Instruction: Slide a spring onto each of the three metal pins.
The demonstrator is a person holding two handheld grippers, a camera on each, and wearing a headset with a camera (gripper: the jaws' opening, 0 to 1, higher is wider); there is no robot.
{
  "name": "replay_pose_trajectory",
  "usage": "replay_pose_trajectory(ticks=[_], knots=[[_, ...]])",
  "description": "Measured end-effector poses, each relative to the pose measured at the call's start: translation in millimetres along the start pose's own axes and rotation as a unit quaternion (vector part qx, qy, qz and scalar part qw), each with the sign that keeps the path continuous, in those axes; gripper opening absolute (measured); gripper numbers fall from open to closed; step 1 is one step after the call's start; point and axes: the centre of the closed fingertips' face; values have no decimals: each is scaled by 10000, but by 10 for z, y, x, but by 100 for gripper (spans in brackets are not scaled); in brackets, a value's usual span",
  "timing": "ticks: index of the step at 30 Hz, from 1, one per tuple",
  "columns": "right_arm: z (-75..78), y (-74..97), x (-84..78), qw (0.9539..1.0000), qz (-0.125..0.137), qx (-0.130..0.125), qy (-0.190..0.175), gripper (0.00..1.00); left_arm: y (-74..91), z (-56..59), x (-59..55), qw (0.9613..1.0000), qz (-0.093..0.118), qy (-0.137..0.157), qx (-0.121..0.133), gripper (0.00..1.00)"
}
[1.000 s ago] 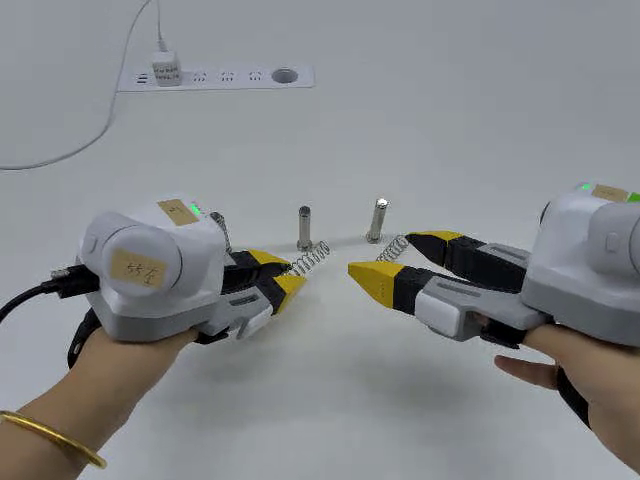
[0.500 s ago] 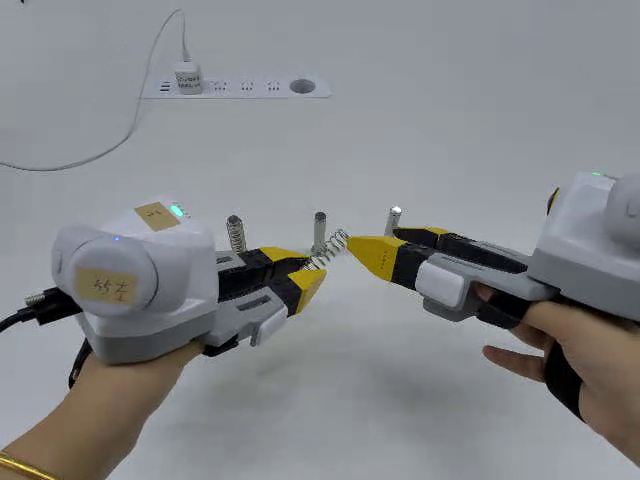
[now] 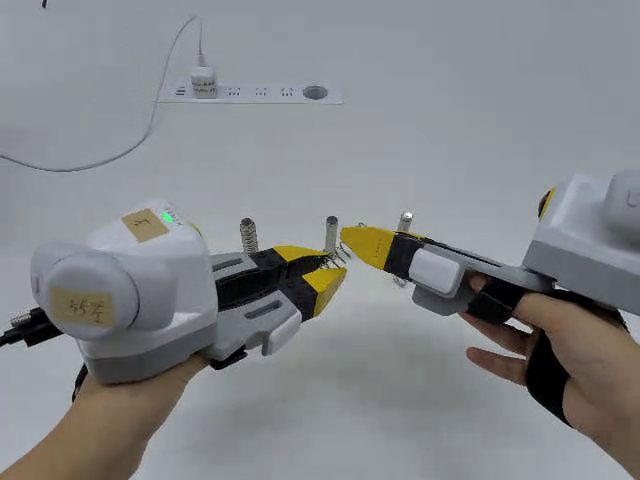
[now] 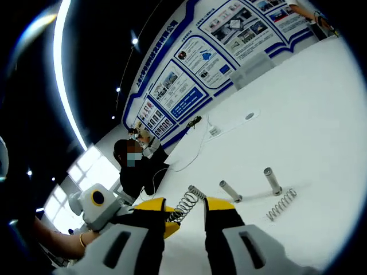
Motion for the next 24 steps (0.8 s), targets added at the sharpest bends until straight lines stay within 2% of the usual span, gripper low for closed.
replay_pose_trajectory(ticks=[10, 14, 18, 24], knots=[[-71, -25, -18, 9994, -73, 155, -296, 15, 33, 48, 65, 9998, 184, -2, -63, 10], [-101, -22, -15, 9988, -76, 234, -411, 13, 49, 59, 84, 9998, 203, -27, -61, 10], [-111, -23, -31, 9987, -123, 267, -417, 13, 58, 72, 75, 9998, 170, -67, -42, 10], [-130, -14, -51, 9991, -152, 311, -236, 12, 49, 85, 37, 9999, 53, -95, -13, 10]])
Point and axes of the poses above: the centre of the closed fingertips' face, and the gripper's own axes: y roughly backward along the fingers, z roughly to its right, x roughly out of its top, and after that the axes turned 10 degrees about -x, right-handed
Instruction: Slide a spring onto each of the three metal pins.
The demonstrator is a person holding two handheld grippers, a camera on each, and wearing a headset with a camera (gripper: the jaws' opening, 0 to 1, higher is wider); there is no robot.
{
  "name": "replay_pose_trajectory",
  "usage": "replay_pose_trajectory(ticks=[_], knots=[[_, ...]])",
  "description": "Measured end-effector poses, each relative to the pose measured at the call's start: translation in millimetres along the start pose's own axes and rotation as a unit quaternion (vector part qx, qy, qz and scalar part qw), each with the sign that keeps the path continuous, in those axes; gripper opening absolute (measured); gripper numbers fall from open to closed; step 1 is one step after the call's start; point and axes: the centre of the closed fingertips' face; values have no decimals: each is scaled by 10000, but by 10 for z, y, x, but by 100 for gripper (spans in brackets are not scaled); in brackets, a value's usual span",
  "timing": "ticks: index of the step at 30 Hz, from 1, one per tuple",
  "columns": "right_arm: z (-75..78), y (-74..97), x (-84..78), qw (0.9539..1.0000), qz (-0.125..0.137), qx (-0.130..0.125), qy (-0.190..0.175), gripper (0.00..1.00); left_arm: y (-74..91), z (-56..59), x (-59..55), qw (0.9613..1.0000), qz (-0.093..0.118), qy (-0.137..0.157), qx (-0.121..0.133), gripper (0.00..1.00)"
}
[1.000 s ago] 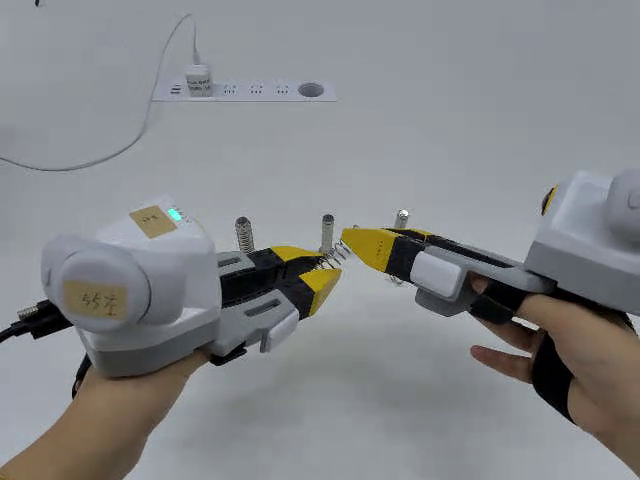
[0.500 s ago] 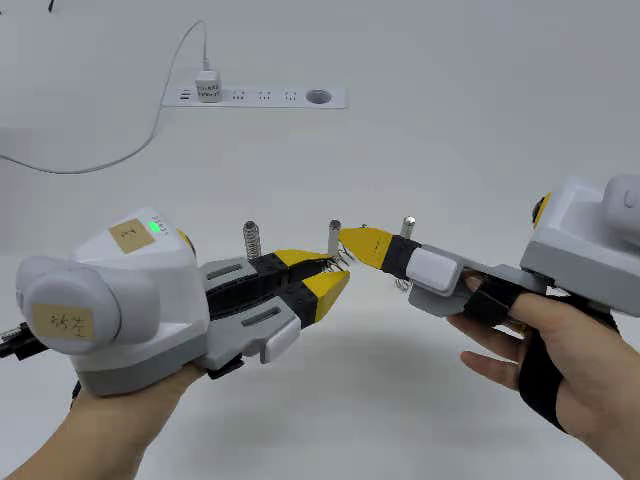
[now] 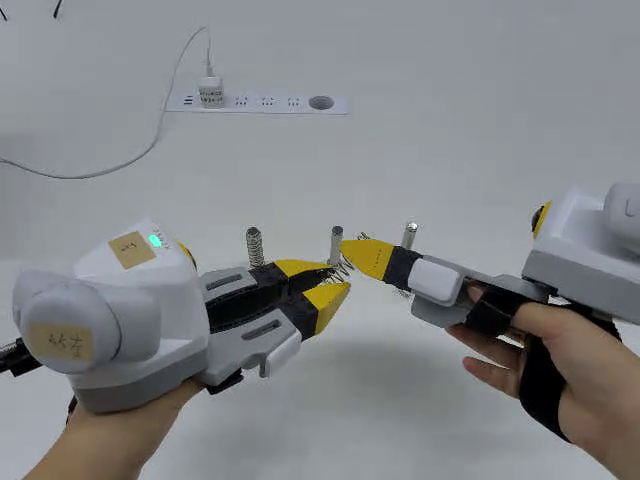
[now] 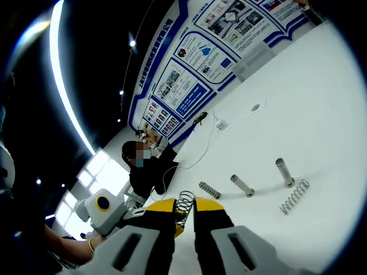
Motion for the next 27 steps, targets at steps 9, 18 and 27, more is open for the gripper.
replay_pose_trajectory(ticks=[9, 18, 27], knots=[[-15, -4, 26, 9997, 90, 60, 223, 12, -23, -8, -30, 9999, -157, -37, 22, 12], [19, -28, 109, 9947, 292, -167, 977, 12, -7, -45, -147, 9988, -464, -30, 163, 26], [81, -104, 220, 9861, 472, -384, 1547, 12, 29, -51, -232, 9974, -665, -51, 281, 36]])
Point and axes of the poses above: the centre of the closed fingertips' face, and the gripper's own axes: y roughly backward along the fingers, z roughly to its right, x roughly out of its top, and after that the axes turned 10 degrees about -x, right-handed
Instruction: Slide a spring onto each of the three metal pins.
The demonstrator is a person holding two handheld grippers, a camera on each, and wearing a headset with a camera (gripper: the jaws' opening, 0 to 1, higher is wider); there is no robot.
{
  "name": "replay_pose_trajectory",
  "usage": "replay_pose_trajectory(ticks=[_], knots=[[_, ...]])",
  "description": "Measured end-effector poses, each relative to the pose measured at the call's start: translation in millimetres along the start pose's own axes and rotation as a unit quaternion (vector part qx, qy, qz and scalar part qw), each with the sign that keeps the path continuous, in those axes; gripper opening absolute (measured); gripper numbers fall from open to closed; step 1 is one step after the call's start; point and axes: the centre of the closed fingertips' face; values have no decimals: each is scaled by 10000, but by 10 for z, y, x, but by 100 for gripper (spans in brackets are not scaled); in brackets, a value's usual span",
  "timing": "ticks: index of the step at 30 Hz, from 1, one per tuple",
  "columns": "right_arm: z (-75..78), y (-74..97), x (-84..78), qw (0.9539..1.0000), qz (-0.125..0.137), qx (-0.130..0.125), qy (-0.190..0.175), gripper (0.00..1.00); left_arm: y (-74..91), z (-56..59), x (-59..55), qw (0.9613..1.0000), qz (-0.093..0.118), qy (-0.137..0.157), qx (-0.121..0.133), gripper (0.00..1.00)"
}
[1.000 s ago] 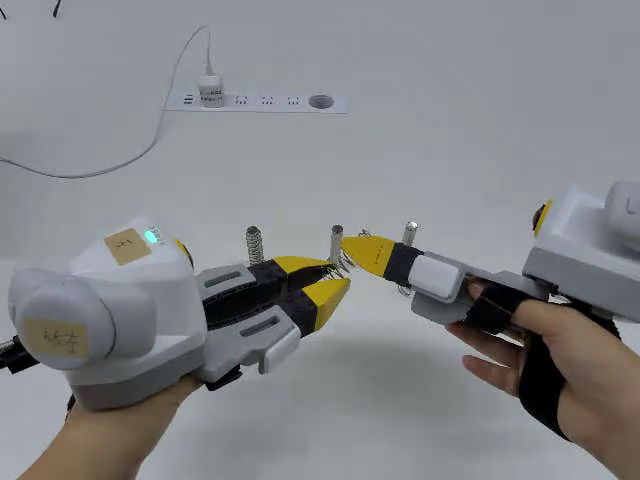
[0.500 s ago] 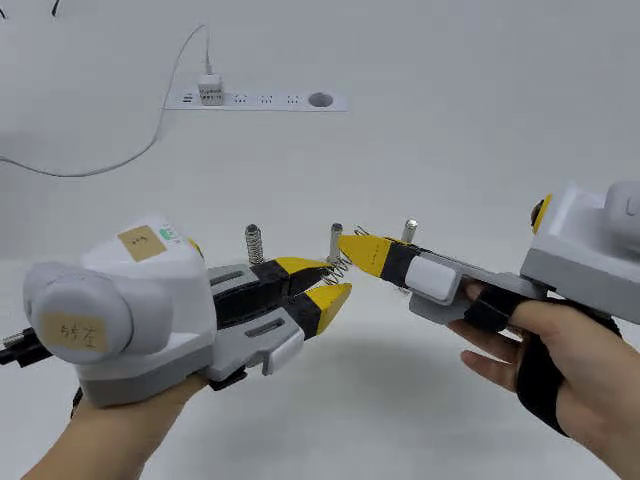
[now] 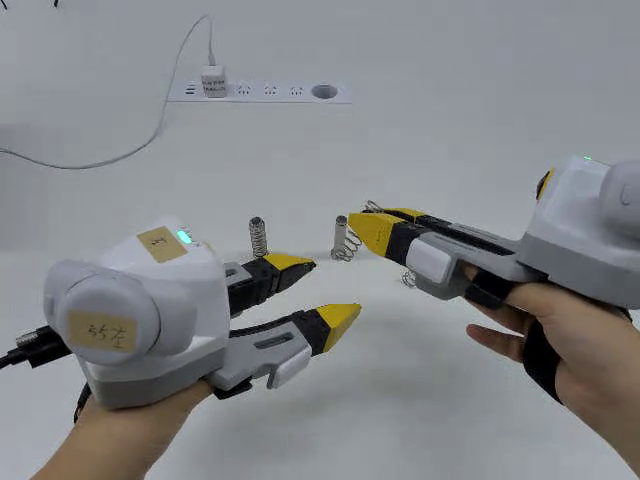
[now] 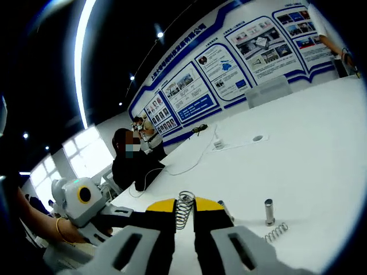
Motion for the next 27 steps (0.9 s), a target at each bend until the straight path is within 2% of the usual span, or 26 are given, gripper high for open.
replay_pose_trajectory(ticks=[6, 12, 17, 19, 23, 27], knots=[[65, -107, 81, 9988, 84, -185, 436, 12, 25, 0, -5, 9999, -28, -47, 89, 42], [139, -222, 120, 9955, 131, -352, 867, 12, 38, -5, -34, 9997, -113, -161, 129, 46], [194, -318, 126, 9884, 103, -475, 1436, 12, 40, -12, -32, 9997, -93, -186, 155, 49], [212, -358, 120, 9843, 80, -509, 1690, 12, 37, -13, -37, 9996, -112, -211, 165, 51], [244, -422, 93, 9781, 22, -571, 2000, 12, 34, -15, -55, 9994, -149, -241, 180, 54], [257, -469, 85, 9746, 31, -579, 2165, 12, 42, -34, -71, 9994, -172, -223, 222, 56]])
Point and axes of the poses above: the centre of the closed fingertips' face, and the gripper's own axes: y roughly backward along the fingers, z roughly to its right, x roughly out of its top, and after that the axes turned 10 degrees about -x, right-handed
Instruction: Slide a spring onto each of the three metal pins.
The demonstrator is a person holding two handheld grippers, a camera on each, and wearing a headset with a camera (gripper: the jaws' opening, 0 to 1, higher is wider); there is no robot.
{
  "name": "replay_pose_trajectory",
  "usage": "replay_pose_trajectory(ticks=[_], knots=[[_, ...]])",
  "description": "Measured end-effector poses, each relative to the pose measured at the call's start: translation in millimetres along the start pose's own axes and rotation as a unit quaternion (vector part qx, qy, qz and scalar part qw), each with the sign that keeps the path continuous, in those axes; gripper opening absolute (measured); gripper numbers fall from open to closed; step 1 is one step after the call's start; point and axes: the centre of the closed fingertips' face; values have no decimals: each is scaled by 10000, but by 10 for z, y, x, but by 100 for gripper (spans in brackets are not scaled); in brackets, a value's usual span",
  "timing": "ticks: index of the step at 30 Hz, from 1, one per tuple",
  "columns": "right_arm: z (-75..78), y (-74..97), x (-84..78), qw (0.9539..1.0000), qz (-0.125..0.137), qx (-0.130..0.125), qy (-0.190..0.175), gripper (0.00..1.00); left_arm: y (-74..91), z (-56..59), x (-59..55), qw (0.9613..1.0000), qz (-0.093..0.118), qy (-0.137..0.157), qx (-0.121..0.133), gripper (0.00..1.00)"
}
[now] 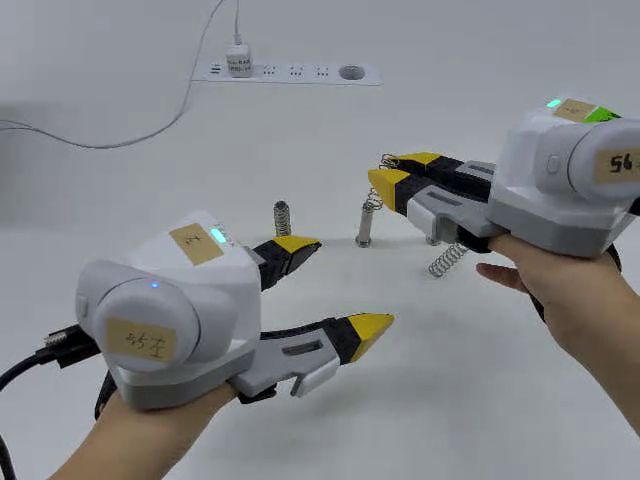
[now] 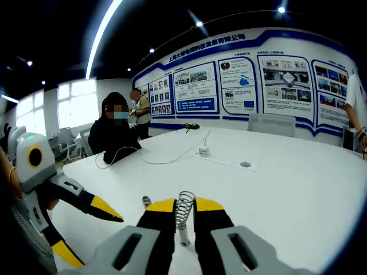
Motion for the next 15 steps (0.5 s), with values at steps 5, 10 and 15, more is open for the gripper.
replay_pose_trajectory(ticks=[5, 10, 15], knots=[[14, -57, -41, 9999, -34, -14, 159, 12, 11, -26, -25, 10000, -27, 54, 44, 59], [16, -79, -70, 9995, -57, -31, 325, 12, 15, -37, -45, 9999, -35, 121, 74, 61], [-4, -88, -102, 9986, -88, -38, 525, 12, 13, -39, -62, 9998, -57, 151, 82, 62]])
Point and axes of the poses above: the centre of the closed fingertips' face, and the gripper's own axes: y roughly backward along the fingers, z roughly to its right, x roughly out of its top, and after that the axes turned 10 degrees about -x, right-handed
